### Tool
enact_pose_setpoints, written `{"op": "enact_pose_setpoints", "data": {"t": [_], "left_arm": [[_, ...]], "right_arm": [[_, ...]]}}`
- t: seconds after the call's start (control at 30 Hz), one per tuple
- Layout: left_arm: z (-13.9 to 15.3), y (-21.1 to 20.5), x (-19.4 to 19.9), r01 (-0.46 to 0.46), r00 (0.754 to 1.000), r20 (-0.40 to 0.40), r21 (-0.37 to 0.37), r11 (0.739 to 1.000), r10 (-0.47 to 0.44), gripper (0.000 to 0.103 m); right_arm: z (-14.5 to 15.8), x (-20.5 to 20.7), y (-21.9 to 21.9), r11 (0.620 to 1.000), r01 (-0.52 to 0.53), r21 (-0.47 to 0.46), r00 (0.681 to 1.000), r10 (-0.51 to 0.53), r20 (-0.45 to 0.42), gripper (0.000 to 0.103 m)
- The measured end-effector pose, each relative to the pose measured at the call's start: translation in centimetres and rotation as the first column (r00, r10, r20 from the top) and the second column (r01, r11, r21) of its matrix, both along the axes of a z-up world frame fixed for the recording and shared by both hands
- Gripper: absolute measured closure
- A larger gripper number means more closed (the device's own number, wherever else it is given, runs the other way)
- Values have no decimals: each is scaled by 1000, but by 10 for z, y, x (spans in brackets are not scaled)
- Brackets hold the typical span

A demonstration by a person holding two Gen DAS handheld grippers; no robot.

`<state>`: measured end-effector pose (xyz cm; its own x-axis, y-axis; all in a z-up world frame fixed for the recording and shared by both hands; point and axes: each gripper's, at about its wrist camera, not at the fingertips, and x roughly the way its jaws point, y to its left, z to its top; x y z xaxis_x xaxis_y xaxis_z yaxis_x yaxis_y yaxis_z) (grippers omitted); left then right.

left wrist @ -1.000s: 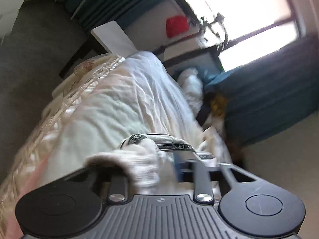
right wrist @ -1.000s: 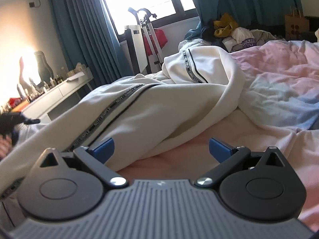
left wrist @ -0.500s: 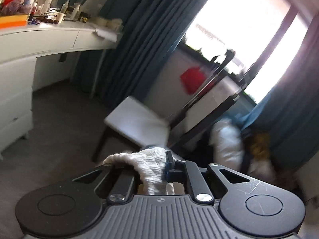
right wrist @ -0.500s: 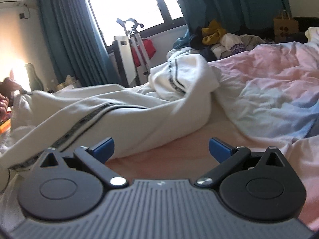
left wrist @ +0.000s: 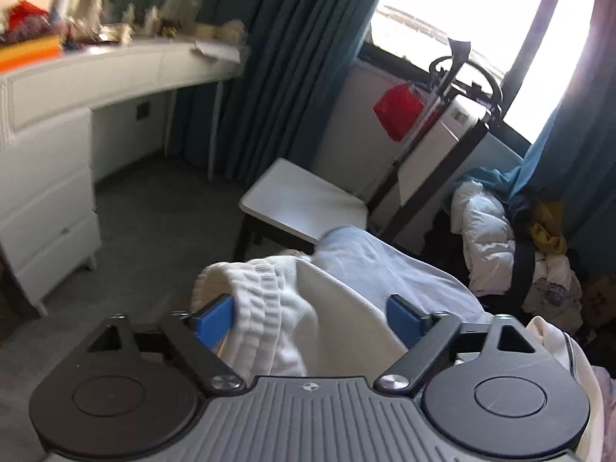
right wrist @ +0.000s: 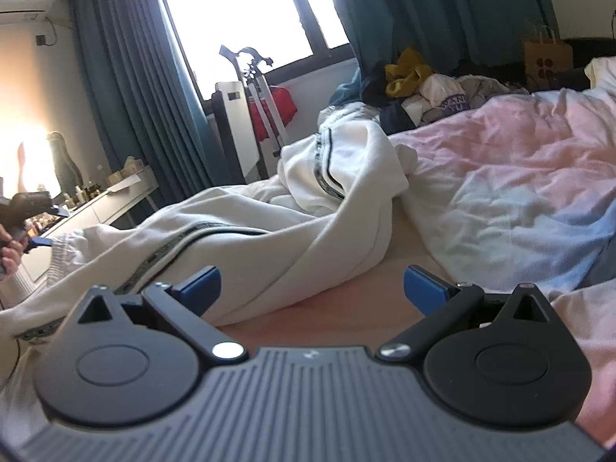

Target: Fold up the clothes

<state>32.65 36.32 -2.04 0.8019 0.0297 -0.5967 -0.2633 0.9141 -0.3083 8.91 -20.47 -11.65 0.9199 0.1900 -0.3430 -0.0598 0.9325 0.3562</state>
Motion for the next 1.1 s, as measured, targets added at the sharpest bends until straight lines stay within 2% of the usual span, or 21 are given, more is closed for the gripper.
{"op": "enact_pose_setpoints", "data": {"t": [0.07, 0.17, 0.27, 0.37, 0.47, 0.53, 0.7, 0.8, 0.87, 0.93, 1.03, 1.1], "left_arm": [[14, 2, -34, -15, 1000, 8, 29, 999, 15, 9], [29, -17, -73, 50, 998, 23, 52, 997, -52, 9], [38, -63, -97, 160, 986, 37, 80, 984, -163, 8], [36, -128, -105, 296, 952, 53, 85, 952, -301, 8], [29, -199, -104, 422, 902, 73, 55, 905, -425, 8], [21, -244, -97, 475, 875, 81, 34, 879, -476, 8], [0, -348, -57, 567, 821, 74, -1, 824, -565, 8], [-14, -405, -24, 603, 797, 68, -13, 798, -601, 8], [-25, -435, 3, 603, 797, 63, -26, 797, -601, 8], [-39, -465, 28, 566, 824, 36, -27, 824, -565, 9], [-68, -497, 64, 499, 867, -52, 68, 864, -496, 11], [-84, -514, 84, 463, 886, -94, 114, 879, -454, 25]], "right_arm": [[4, -4, 0, 1000, -6, 0, 1000, 6, 11, 0], [12, -13, -4, 1000, -1, 23, 1000, 1, 28, 0], [22, -22, -9, 999, 15, 40, 999, -17, 38, 0], [31, -32, -17, 998, 35, 59, 998, -38, 48, 0], [36, -42, -26, 996, 72, 49, 996, -74, 52, 0], [37, -45, -34, 994, 102, 45, 993, -104, 47, 0], [38, -46, -57, 983, 175, 63, 984, -177, 29, 0], [34, -44, -71, 975, 186, 125, 982, -190, 18, 0], [30, -41, -79, 969, 191, 159, 981, -194, 5, 0], [23, -35, -85, 963, 199, 181, 980, -200, -12, 0], [14, -28, -92, 956, 207, 209, 978, -205, -31, 0], [6, -24, -96, 951, 213, 226, 977, -208, -44, 0]]}}
